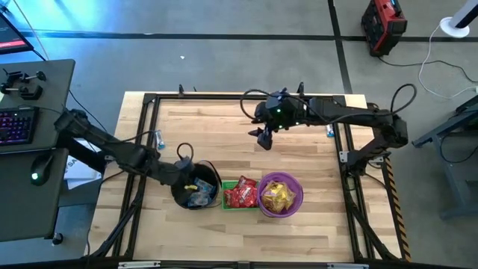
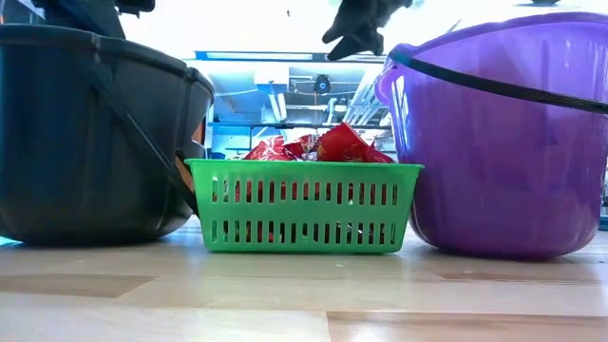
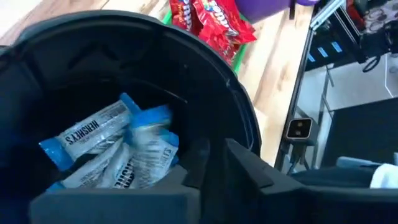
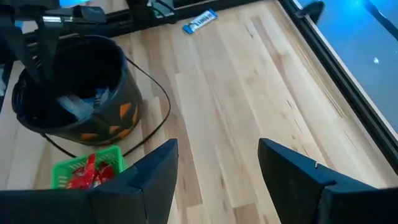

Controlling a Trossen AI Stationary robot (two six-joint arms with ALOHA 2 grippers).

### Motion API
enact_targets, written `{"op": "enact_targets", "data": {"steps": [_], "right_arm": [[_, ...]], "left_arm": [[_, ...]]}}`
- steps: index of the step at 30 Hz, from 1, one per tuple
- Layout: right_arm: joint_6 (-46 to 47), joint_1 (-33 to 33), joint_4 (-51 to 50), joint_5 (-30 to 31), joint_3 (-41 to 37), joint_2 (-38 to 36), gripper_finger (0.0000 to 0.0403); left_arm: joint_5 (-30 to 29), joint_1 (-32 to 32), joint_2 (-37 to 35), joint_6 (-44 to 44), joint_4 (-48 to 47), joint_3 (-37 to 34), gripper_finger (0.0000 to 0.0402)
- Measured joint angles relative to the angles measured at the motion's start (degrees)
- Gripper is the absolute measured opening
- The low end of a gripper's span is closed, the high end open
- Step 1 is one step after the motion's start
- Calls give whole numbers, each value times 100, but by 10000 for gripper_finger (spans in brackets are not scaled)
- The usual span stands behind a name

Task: Sort candy by brand, put in halloween buckets
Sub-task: Put the white chocolate into the black bucket

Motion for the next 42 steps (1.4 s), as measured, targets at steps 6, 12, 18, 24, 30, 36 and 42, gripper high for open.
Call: {"op": "enact_targets", "data": {"steps": [6, 12, 18, 24, 30, 36, 42], "right_arm": [[228, -98, -588, 213, 0, -74, 215], [514, -385, -600, 430, -753, -205, 215], [2473, -1092, -397, 579, -2737, -623, 215], [3966, -1626, -1603, 1511, -3305, -744, 189], [4107, -2325, -2628, 2294, -3202, -481, 32], [3675, -3226, -2651, 2699, -3204, 88, 13], [2946, -3881, -2493, 2827, -3204, 744, 4]], "left_arm": [[334, 494, -144, 303, -97, 71, 111], [-98, 1598, -629, 1137, -666, 479, 172], [73, 3158, -983, 2166, -1125, 623, 202], [1059, 4760, -780, 3888, -424, 623, 207], [1961, 5837, -100, 4231, 1052, 621, 207], [2412, 6203, 319, 3768, 1572, 616, 207], [2408, 6205, 462, 3759, 1612, 616, 207]]}}
